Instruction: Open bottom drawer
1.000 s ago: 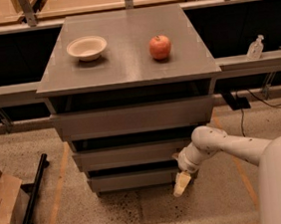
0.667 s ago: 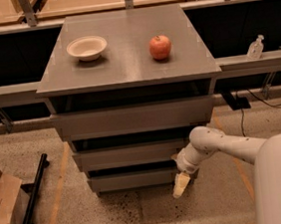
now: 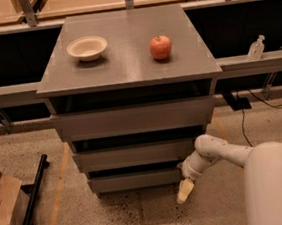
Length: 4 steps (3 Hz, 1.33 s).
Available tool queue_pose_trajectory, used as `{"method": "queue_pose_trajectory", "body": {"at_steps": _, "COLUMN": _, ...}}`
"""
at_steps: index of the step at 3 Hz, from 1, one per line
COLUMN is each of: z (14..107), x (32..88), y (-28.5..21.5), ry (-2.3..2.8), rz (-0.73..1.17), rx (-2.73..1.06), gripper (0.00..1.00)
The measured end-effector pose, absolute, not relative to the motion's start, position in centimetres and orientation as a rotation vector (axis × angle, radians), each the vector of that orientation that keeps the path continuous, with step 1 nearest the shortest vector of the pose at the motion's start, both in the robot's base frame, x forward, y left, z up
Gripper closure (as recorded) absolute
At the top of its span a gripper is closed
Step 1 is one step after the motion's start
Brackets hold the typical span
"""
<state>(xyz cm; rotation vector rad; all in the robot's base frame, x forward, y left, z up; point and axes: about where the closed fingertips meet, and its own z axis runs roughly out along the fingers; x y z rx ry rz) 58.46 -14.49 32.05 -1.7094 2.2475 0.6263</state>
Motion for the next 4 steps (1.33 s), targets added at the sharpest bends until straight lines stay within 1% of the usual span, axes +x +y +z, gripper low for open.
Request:
{"method": "queue_pose_trajectory", "body": {"at_steps": 1, "z": 28.6, "x": 58.9, "y": -15.5, "ry": 2.271, "rz": 0.644, "rx": -1.651, "gripper": 0.0}}
{"method": "queue_pose_trajectory", "body": {"at_steps": 4, "z": 22.9, "x": 63.5, "y": -17.5, "ry": 2.223, "rz": 0.583, "rx": -1.579, "gripper": 0.0}}
